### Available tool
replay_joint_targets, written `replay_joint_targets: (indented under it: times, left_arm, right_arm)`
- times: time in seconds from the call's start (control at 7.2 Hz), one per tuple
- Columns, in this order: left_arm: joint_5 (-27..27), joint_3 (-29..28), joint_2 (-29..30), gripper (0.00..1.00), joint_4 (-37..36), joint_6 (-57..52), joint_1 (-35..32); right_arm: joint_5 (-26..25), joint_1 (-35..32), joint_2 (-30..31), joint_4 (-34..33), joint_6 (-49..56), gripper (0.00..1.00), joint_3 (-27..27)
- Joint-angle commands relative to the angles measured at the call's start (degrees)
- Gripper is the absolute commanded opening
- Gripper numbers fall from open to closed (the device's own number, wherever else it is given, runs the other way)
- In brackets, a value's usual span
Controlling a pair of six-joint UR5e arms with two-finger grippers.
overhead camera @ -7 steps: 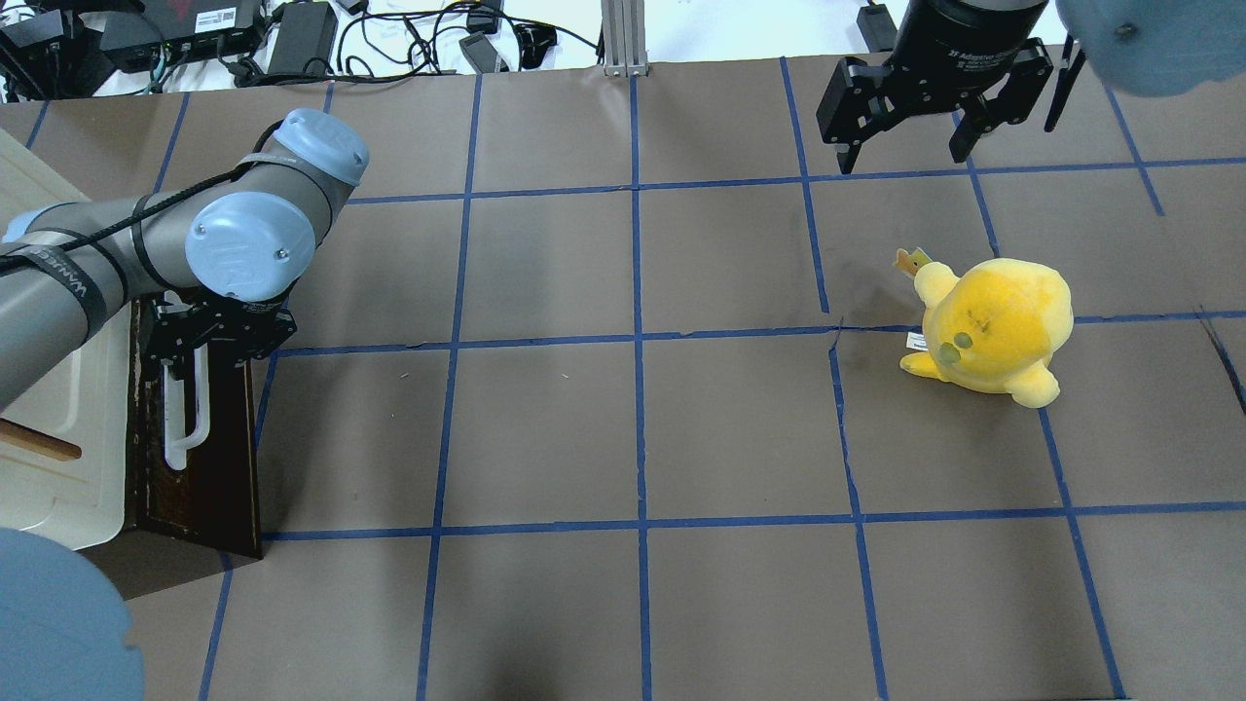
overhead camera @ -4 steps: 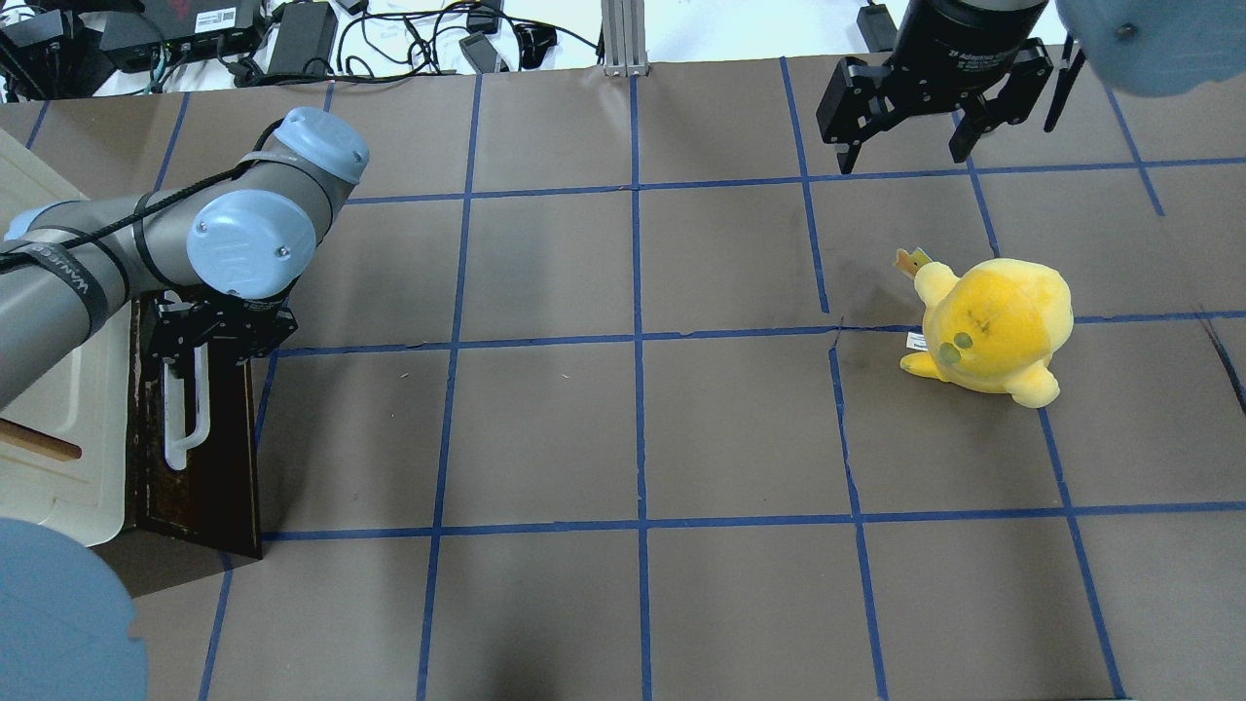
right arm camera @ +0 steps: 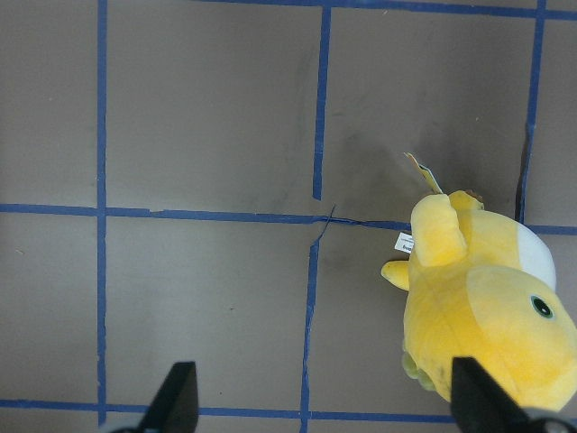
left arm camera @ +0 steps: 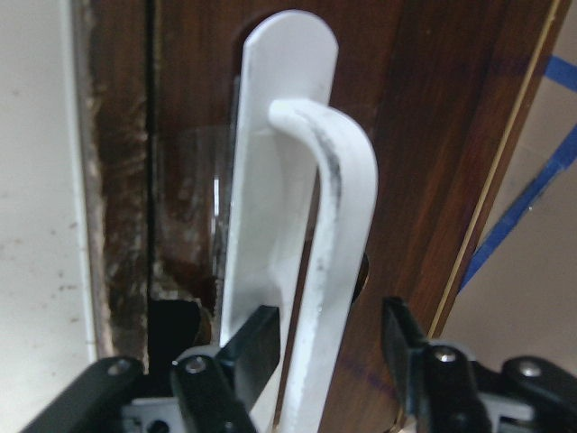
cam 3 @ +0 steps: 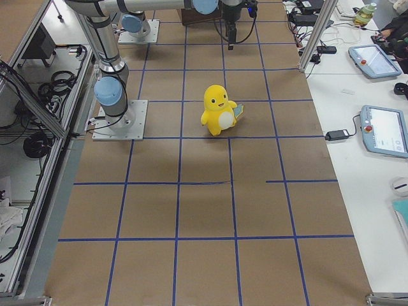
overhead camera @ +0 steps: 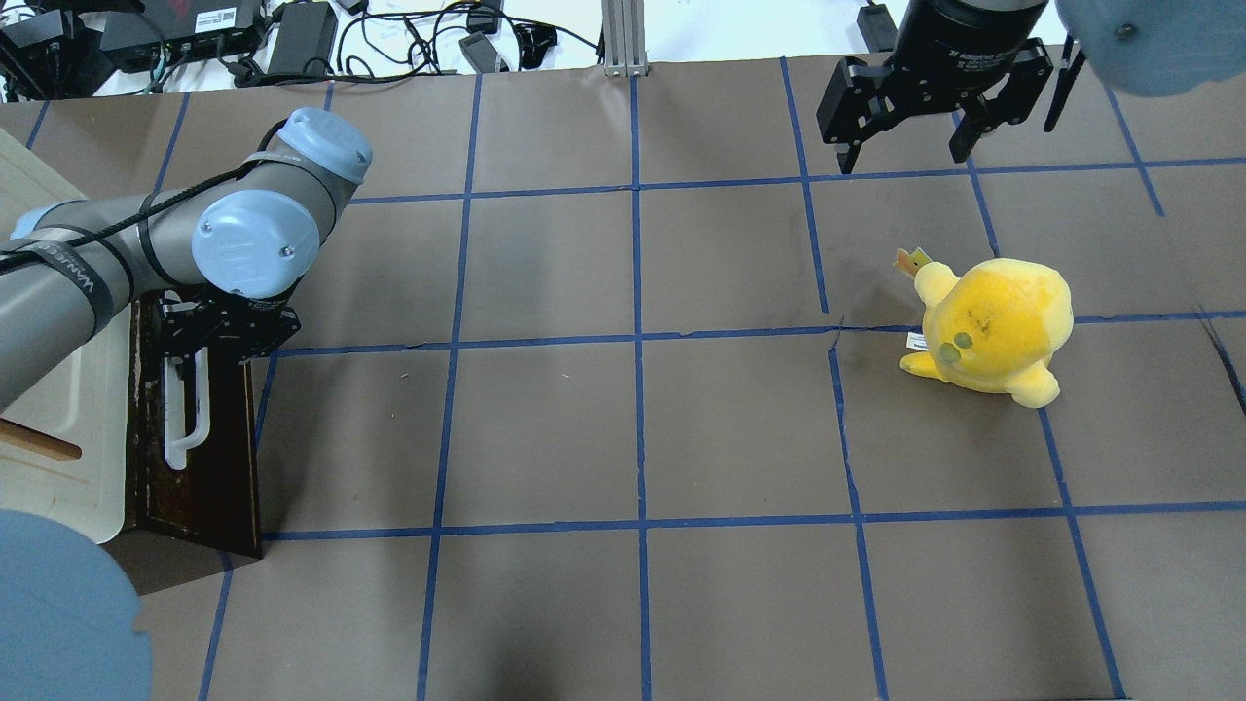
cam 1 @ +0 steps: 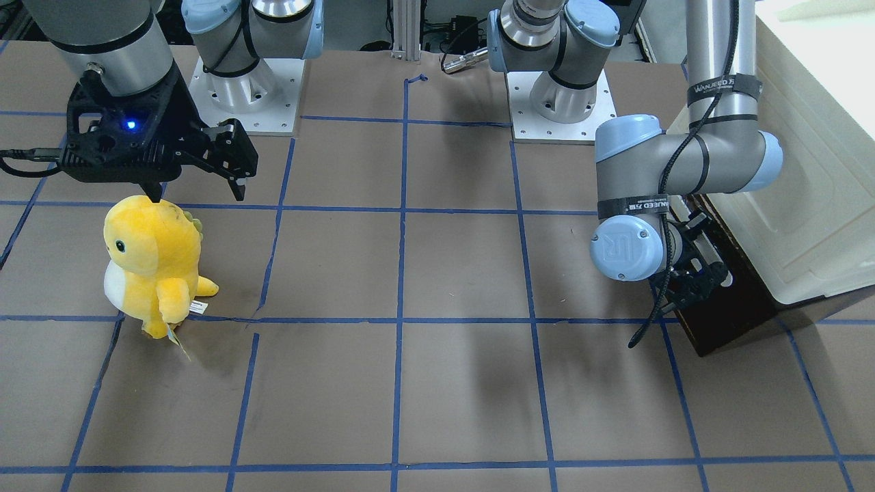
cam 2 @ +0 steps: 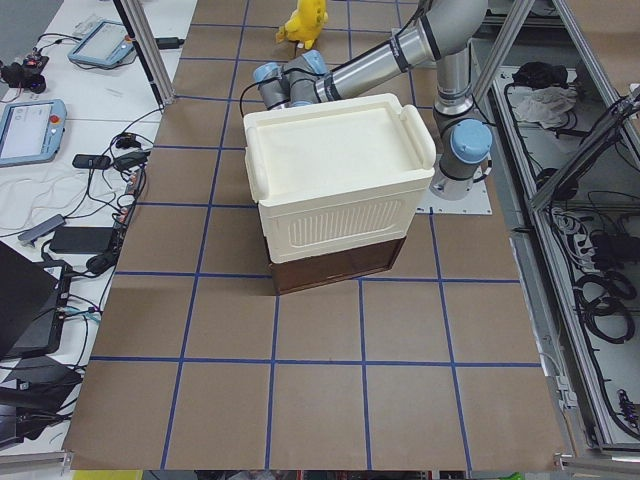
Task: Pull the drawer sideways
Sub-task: 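Close the left gripper on the white handle bar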
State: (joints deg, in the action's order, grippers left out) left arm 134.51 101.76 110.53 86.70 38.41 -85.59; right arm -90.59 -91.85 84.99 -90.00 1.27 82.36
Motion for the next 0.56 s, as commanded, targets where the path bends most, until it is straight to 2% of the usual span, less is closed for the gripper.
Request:
replay_joint_targets:
  times: [0.0,0.42]
  left_arm:
    - [0.14,-0.15,-0.14,0.53,0.13,0.0,-0.28]
    - [0.22,-0.15,0.04,0.55,-0.13,-0.09,-1.33]
  right_arm:
    - [0.06,0.0,0.0,0.0,-0.04,1.0,0.0]
    - [-0.03,0.0,0.0,0.0,-0.04,1.0,0.0]
